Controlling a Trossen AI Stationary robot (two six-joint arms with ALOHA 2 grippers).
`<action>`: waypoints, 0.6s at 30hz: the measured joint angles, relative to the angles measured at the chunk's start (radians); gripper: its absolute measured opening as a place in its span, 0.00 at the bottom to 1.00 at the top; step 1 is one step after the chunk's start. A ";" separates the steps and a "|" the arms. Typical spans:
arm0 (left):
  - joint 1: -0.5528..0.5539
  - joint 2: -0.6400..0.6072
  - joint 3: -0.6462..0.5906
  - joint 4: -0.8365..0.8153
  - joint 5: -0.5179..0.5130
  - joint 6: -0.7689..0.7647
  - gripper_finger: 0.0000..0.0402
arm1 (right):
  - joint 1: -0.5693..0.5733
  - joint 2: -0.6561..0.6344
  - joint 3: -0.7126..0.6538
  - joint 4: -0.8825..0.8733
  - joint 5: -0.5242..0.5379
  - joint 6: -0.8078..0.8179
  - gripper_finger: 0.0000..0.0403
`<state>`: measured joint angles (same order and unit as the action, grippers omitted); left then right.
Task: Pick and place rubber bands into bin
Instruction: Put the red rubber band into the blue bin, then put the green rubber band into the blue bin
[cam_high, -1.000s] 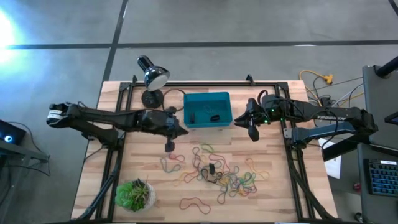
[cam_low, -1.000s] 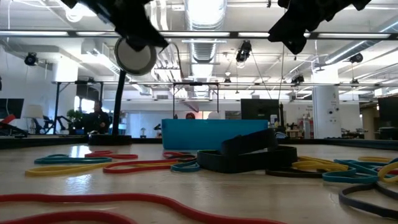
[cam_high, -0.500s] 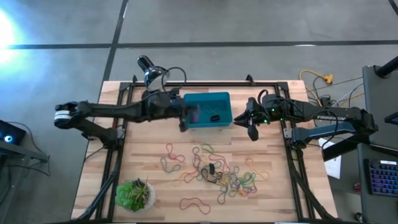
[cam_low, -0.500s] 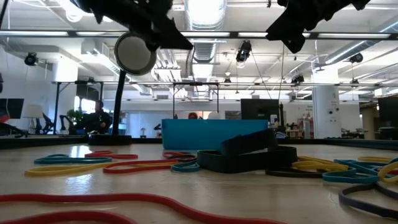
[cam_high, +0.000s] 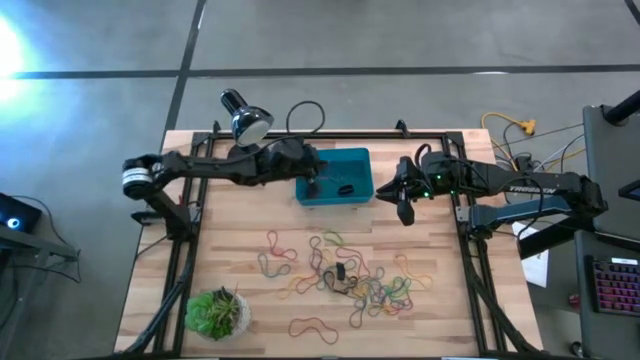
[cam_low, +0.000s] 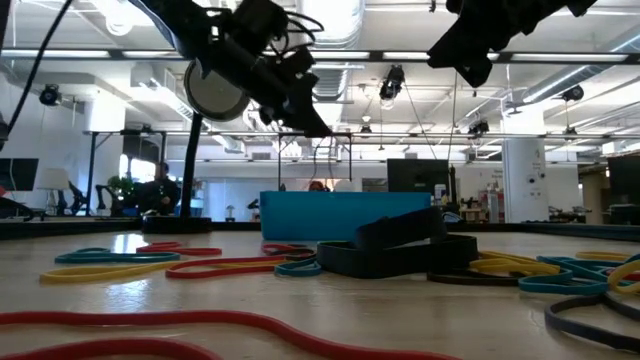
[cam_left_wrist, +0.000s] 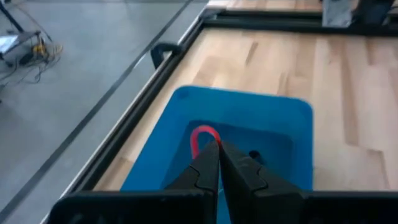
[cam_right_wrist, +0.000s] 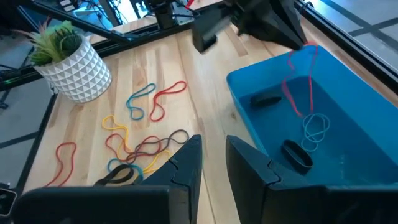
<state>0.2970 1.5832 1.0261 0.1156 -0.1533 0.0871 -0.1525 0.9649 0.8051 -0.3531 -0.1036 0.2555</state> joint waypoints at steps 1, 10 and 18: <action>0.000 0.011 0.005 -0.003 -0.010 0.000 0.00 | 0.000 0.000 -0.001 0.000 0.000 0.000 0.16; 0.003 0.032 0.015 -0.060 -0.012 0.007 0.00 | 0.000 0.000 -0.010 -0.002 0.000 0.000 0.16; 0.003 0.030 0.015 -0.059 -0.009 0.007 0.09 | 0.000 0.000 -0.018 0.000 0.002 -0.015 0.16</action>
<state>0.3003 1.6127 1.0409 0.0565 -0.1627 0.0944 -0.1528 0.9649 0.7876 -0.3533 -0.1013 0.2403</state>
